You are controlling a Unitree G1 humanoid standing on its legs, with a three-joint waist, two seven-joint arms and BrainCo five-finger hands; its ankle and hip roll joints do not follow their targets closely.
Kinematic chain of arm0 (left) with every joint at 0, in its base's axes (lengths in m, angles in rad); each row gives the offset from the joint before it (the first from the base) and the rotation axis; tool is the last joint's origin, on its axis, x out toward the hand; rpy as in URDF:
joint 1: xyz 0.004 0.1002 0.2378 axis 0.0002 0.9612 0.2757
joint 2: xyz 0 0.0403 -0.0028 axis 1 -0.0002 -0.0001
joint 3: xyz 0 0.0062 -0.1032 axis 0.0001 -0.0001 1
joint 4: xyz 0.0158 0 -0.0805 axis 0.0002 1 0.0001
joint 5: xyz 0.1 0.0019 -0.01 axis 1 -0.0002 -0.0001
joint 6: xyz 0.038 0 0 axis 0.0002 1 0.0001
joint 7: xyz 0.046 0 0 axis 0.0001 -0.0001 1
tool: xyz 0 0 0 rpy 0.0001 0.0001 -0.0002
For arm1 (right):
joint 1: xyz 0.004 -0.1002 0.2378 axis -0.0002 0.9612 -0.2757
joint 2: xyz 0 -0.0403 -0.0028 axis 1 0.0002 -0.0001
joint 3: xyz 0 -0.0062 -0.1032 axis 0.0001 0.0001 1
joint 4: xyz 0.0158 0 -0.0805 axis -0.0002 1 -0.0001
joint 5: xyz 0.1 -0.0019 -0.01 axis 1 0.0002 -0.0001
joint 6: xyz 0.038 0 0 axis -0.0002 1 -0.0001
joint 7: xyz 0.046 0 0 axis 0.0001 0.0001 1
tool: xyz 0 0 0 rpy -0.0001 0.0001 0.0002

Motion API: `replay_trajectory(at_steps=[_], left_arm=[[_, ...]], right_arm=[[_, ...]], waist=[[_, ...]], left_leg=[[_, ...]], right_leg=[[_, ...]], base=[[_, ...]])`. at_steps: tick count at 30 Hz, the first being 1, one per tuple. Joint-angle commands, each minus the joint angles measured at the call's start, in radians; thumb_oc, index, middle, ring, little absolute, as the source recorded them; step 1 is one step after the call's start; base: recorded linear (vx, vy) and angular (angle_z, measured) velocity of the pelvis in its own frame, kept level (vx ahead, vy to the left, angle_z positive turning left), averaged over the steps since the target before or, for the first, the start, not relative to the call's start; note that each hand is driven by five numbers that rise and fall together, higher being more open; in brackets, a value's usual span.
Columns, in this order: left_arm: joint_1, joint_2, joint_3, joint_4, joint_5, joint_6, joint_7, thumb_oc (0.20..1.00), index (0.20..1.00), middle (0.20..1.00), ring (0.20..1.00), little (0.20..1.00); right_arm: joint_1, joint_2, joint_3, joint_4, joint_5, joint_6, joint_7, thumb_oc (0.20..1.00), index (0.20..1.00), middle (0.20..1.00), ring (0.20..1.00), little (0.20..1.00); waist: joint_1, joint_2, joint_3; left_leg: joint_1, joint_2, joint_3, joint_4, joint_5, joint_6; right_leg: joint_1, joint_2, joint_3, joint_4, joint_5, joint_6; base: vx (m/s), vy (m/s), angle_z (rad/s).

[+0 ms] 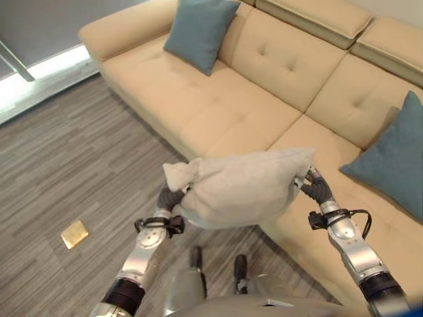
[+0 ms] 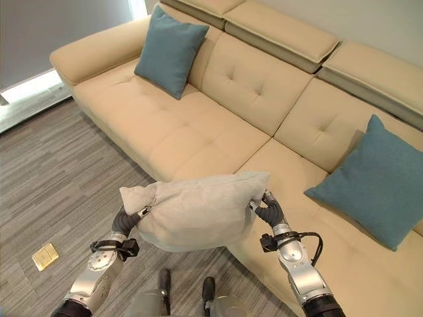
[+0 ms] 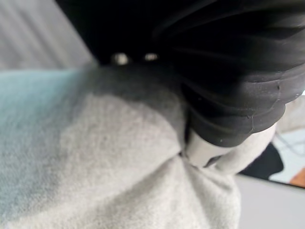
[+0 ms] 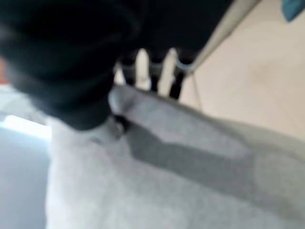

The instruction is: Pick up all the scattered cushions and arrange them neatly on the sofa.

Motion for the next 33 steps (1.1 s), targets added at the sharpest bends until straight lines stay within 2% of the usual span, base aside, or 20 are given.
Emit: replay_trajectory(at_steps=[1,4,5,7,9,11,15,16,18,19,21,23,24,25,27,28,29,30,32,33], left_arm=[[-0.08,-0.002,-0.011,-0.085,0.01,-0.08,-0.038,0.2,0.2,0.2,0.2,0.2],[-0.071,-0.004,-0.01,-0.09,0.011,-0.081,-0.033,0.2,0.2,0.2,0.2,0.2],[-0.077,0.005,-0.012,-0.099,0.015,-0.084,-0.028,0.2,0.2,0.2,0.2,0.2],[-0.084,0.01,-0.013,-0.103,0.027,-0.086,-0.019,0.2,0.2,0.2,0.2,0.2],[-0.086,0.009,-0.014,-0.105,0.029,-0.089,-0.016,0.2,0.2,0.2,0.2,0.2],[-0.095,0.012,-0.006,-0.104,0.016,-0.097,-0.015,0.2,0.2,0.2,0.2,0.2],[-0.095,0.01,0.002,-0.1,0.017,-0.096,-0.016,0.2,0.2,0.2,0.2,0.2],[-0.09,0.005,0.007,-0.102,0.019,-0.095,-0.02,0.2,0.2,0.2,0.2,0.2],[-0.083,0.0,0.004,-0.101,0.029,-0.095,-0.026,0.2,0.2,0.2,0.2,0.2],[-0.071,-0.008,-0.003,-0.096,0.029,-0.093,-0.039,0.2,0.2,0.2,0.2,0.2],[-0.069,-0.014,-0.005,-0.093,0.021,-0.09,-0.054,0.2,0.2,0.2,0.2,0.2],[-0.071,-0.016,-0.014,-0.089,0.01,-0.088,-0.066,0.2,0.2,0.2,0.2,0.2],[-0.081,-0.018,-0.022,-0.091,0.0,-0.082,-0.056,0.2,0.2,0.2,0.2,0.2],[-0.081,-0.018,-0.022,-0.091,0.0,-0.082,-0.056,0.2,0.2,0.2,0.2,0.2],[-0.081,-0.023,-0.02,-0.097,-0.001,-0.079,-0.051,0.2,0.2,0.2,0.2,0.2],[-0.079,-0.019,-0.02,-0.102,0.007,-0.078,-0.049,0.2,0.2,0.2,0.2,0.2],[-0.08,-0.021,-0.021,-0.107,0.013,-0.079,-0.041,0.2,0.2,0.2,0.2,0.2],[-0.085,-0.019,-0.011,-0.118,0.027,-0.086,-0.027,0.2,0.2,0.2,0.2,0.2],[-0.082,-0.022,-0.004,-0.123,0.019,-0.092,-0.025,0.2,0.2,0.2,0.2,0.2],[-0.076,-0.021,-0.002,-0.127,0.02,-0.09,-0.029,0.2,0.2,0.2,0.2,0.2]], right_arm=[[-0.043,0.001,-0.025,-0.068,0.013,-0.077,-0.008,0.2,0.2,0.2,0.2,0.2],[-0.055,0.019,-0.013,-0.049,0.013,-0.072,-0.006,0.2,0.2,0.2,0.2,0.2],[-0.075,0.018,-0.003,-0.033,0.008,-0.071,-0.005,0.2,0.2,0.2,0.2,0.2],[-0.087,0.032,0.007,-0.025,0.013,-0.07,-0.009,0.2,0.2,0.2,0.2,0.2],[-0.091,0.032,0.01,-0.023,0.018,-0.069,-0.006,0.2,0.2,0.2,0.2,0.2],[-0.126,0.024,0.023,-0.008,0.032,-0.07,0.002,0.2,0.2,0.2,0.2,0.2],[-0.129,0.02,0.028,-0.004,0.039,-0.074,0.007,0.2,0.2,0.2,0.2,0.2],[-0.123,0.021,0.028,-0.005,0.036,-0.073,0.009,0.2,0.2,0.2,0.2,0.2],[-0.118,0.017,0.028,0.002,0.027,-0.074,0.008,0.2,0.2,0.2,0.2,0.2],[-0.09,0.008,0.009,-0.001,0.026,-0.078,0.009,0.2,0.2,0.2,0.2,0.2],[-0.068,-0.006,-0.013,-0.015,0.027,-0.078,0.008,0.2,0.2,0.2,0.2,0.2],[-0.046,-0.013,-0.032,-0.024,0.039,-0.081,0.007,0.2,0.2,0.2,0.2,0.2],[-0.053,-0.025,-0.03,-0.043,0.047,-0.077,0.002,0.2,0.2,0.2,0.2,0.2],[-0.053,-0.025,-0.03,-0.043,0.047,-0.077,0.002,0.2,0.2,0.2,0.2,0.2],[-0.059,-0.025,-0.025,-0.04,0.05,-0.076,0.0,0.2,0.2,0.2,0.2,0.2],[-0.066,-0.026,-0.026,-0.03,0.053,-0.073,-0.004,0.2,0.2,0.2,0.2,0.2],[-0.072,-0.023,-0.019,-0.027,0.052,-0.075,-0.007,0.2,0.2,0.2,0.2,0.2],[-0.093,-0.026,-0.009,-0.012,0.055,-0.074,-0.009,0.2,0.2,0.2,0.2,0.2],[-0.104,-0.028,-0.011,0.001,0.071,-0.073,-0.005,0.2,0.2,0.2,0.2,0.2],[-0.099,-0.028,-0.018,0.004,0.073,-0.071,0.0,0.2,0.2,0.2,0.2,0.2]], waist=[[-0.009,-0.002,-0.089],[0.003,-0.004,-0.093],[0.002,-0.003,-0.081],[-0.004,0.009,-0.07],[-0.01,0.012,-0.07],[-0.018,0.018,-0.068],[-0.032,0.011,-0.059],[-0.03,0.004,-0.061],[-0.033,0.003,-0.064],[-0.046,-0.003,-0.077],[-0.05,-0.007,-0.091],[-0.059,-0.014,-0.092],[-0.041,-0.024,-0.074],[-0.04,-0.024,-0.073],[-0.025,-0.029,-0.069],[-0.017,-0.029,-0.078],[-0.001,-0.025,-0.073],[0.017,-0.019,-0.069],[0.019,-0.011,-0.072],[0.015,-0.005,-0.081]], left_leg=[[0.067,-0.055,0.037,-0.006,0.025,0.009],[0.109,-0.079,0.063,-0.005,-0.009,0.044],[0.138,-0.096,0.068,-0.009,-0.022,0.069],[0.163,-0.092,0.065,-0.02,-0.038,0.082],[0.177,-0.094,0.062,-0.032,-0.044,0.082],[0.213,-0.104,0.06,-0.067,-0.054,0.076],[0.251,-0.122,0.042,-0.069,-0.08,0.07],[0.259,-0.127,0.044,-0.054,-0.097,0.066],[0.262,-0.127,0.042,-0.037,-0.108,0.065],[0.264,-0.13,0.034,-0.014,-0.12,0.051],[0.252,-0.114,0.05,0.061,-0.13,0.025],[0.204,-0.087,0.055,0.208,-0.086,-0.019],[0.144,-0.095,-0.002,0.325,-0.058,-0.031],[0.145,-0.095,-0.002,0.327,-0.059,-0.031],[0.113,-0.106,-0.046,0.264,-0.085,-0.011],[0.105,-0.095,-0.09,0.15,-0.086,0.0],[0.1,-0.103,-0.147,0.099,-0.056,-0.006],[0.084,-0.108,-0.26,0.071,-0.02,-0.021],[0.092,-0.107,-0.277,0.048,-0.017,-0.026],[0.115,-0.098,-0.251,0.014,-0.016,-0.022]], right_leg=[[0.009,-0.049,0.065,0.196,-0.07,0.124],[-0.021,-0.086,0.088,0.314,-0.009,0.16],[-0.071,-0.11,0.106,0.427,0.093,0.192],[-0.122,-0.107,0.113,0.489,0.093,0.178],[-0.152,-0.09,0.119,0.48,0.071,0.17],[-0.221,-0.062,0.059,0.35,0.034,0.155],[-0.237,-0.037,0.008,0.209,0.064,0.155],[-0.226,-0.05,-0.038,0.181,0.071,0.156],[-0.218,-0.056,-0.032,0.188,0.073,0.157],[-0.183,-0.026,0.025,0.153,0.066,0.142],[-0.137,-0.033,-0.003,0.114,0.058,0.129],[-0.093,-0.025,-0.004,0.099,0.046,0.103],[-0.057,-0.022,0.019,0.097,0.032,0.082],[-0.056,-0.022,0.02,0.097,0.031,0.082],[-0.045,-0.024,0.055,0.096,0.028,0.088],[-0.037,-0.017,0.088,0.087,0.023,0.095],[-0.027,-0.006,0.117,0.091,0.015,0.095],[-0.021,0.006,0.168,0.102,0.002,0.091],[-0.021,0.01,0.199,0.107,-0.004,0.093],[-0.017,0.007,0.202,0.106,-0.009,0.096]], base=[[0.32,0.237,-0.69],[0.24,0.237,-0.57],[0.19,0.216,-0.57],[0.17,0.163,-0.19],[0.14,0.07,0.07],[0.19,0.05,0.0],[0.18,-0.016,-0.21],[0.12,-0.034,0.1],[0.19,-0.07,0.22],[0.28,-0.116,0.31],[0.23,-0.134,0.38],[0.18,-0.141,0.38],[0.15,-0.101,0.18],[0.15,-0.051,-0.19],[0.14,0.014,-0.76],[0.22,0.033,-0.8],[0.28,0.071,-0.67],[0.17,0.055,-1.24],[0.14,0.09,-1.75],[0.19,0.154,-1.22]])
